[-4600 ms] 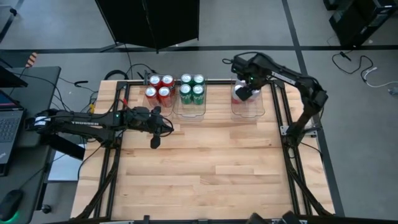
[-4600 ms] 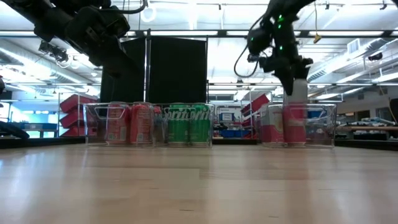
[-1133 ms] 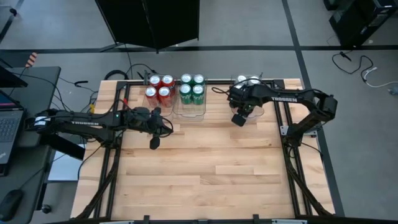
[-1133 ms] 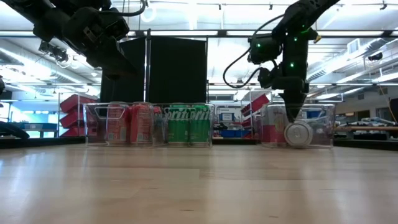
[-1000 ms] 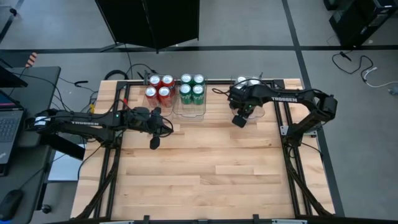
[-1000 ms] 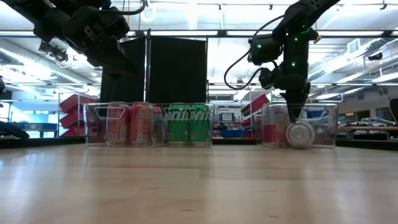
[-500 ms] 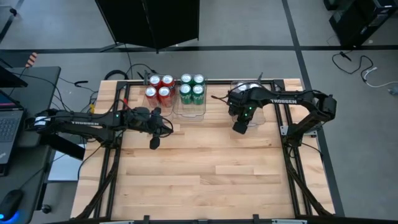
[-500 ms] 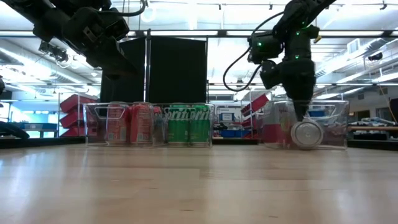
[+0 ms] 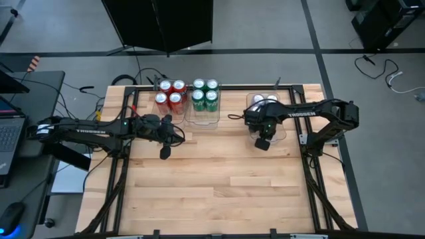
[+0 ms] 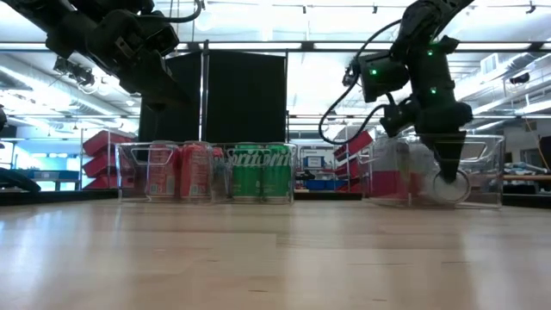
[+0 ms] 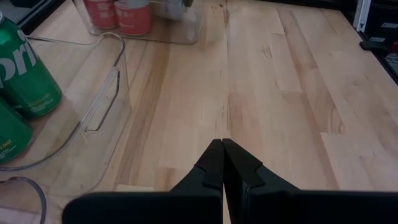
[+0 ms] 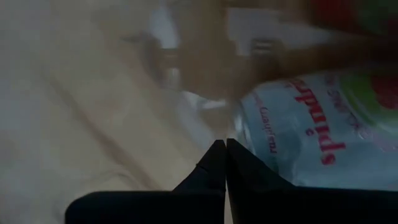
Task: Sort soda cans
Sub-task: Put the white pink soda can into the right transparent bin, then adjust the transparent bins
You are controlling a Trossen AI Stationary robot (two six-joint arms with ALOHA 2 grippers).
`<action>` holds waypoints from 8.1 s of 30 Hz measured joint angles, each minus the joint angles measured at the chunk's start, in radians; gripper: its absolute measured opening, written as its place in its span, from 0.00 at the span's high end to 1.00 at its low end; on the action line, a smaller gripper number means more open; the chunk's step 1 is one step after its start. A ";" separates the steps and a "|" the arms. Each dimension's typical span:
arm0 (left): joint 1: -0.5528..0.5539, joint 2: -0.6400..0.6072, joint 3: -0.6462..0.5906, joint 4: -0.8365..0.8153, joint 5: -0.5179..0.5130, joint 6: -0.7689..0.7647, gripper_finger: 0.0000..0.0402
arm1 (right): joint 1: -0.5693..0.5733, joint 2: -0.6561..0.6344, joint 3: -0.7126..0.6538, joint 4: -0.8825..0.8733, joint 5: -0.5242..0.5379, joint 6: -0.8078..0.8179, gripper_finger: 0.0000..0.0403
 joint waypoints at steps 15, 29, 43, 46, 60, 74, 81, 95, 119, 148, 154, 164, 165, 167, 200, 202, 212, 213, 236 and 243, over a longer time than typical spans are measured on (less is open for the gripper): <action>0.000 0.000 0.000 0.002 0.000 -0.001 1.00 | 0.058 0.001 0.092 -0.181 0.356 0.169 1.00; -0.001 0.000 0.000 0.000 0.000 -0.001 1.00 | 0.004 0.001 0.120 -0.203 0.546 0.265 1.00; -0.001 0.000 0.000 0.000 0.000 -0.001 1.00 | -0.093 0.001 0.120 -0.137 0.668 0.322 1.00; -0.001 0.000 0.000 0.000 0.000 -0.001 1.00 | -0.109 -0.001 0.120 -0.109 0.689 0.322 1.00; -0.001 0.000 0.000 -0.002 0.000 -0.001 1.00 | -0.242 -0.002 0.122 0.031 0.804 0.239 1.00; -0.002 0.000 0.000 -0.011 0.000 -0.001 1.00 | -0.348 -0.022 0.120 0.140 0.735 0.127 0.99; -0.002 0.000 0.000 -0.011 0.000 -0.002 1.00 | -0.344 -0.160 0.140 0.099 0.669 0.133 0.96; -0.002 0.000 0.000 -0.017 0.000 -0.020 1.00 | -0.357 -0.304 -0.022 -0.140 0.556 0.356 1.00; -0.002 0.000 0.000 -0.005 0.000 -0.027 1.00 | -0.324 -0.295 -0.190 0.239 0.383 0.354 1.00; 0.020 0.000 -0.099 0.420 0.035 0.035 1.00 | -0.427 -0.294 -0.288 0.523 0.451 0.233 1.00; 0.020 0.000 -0.210 0.574 0.039 0.034 1.00 | -0.427 -0.294 -0.288 0.537 0.448 0.206 1.00; 0.020 -0.002 -0.238 0.601 0.079 0.030 1.00 | -0.429 -0.295 -0.315 0.675 0.398 0.213 1.00; 0.020 -0.002 -0.238 0.607 0.093 0.030 1.00 | -0.429 -0.296 -0.326 0.701 0.393 0.214 1.00; 0.020 -0.002 -0.238 0.617 0.106 0.031 1.00 | -0.433 -0.296 -0.355 0.759 0.374 0.220 1.00; 0.020 -0.001 -0.238 0.529 0.059 0.053 1.00 | -0.447 -0.214 -0.491 1.310 0.136 0.145 1.00; 0.020 -0.001 -0.238 0.529 0.059 0.053 1.00 | -0.440 -0.170 -0.486 1.341 0.122 0.145 1.00; 0.020 -0.001 -0.238 0.503 0.045 0.034 1.00 | -0.426 -0.025 -0.364 1.312 0.108 0.103 1.00; 0.020 -0.001 -0.238 0.498 0.040 0.034 1.00 | -0.426 -0.019 -0.352 1.310 0.105 0.096 1.00; 0.020 0.185 -0.193 0.462 -0.074 0.033 1.00 | -0.341 -0.346 -0.303 0.982 0.169 0.031 1.00; 0.020 0.310 -0.136 0.491 -0.122 0.068 1.00 | -0.341 -0.252 -0.336 1.059 0.281 0.107 1.00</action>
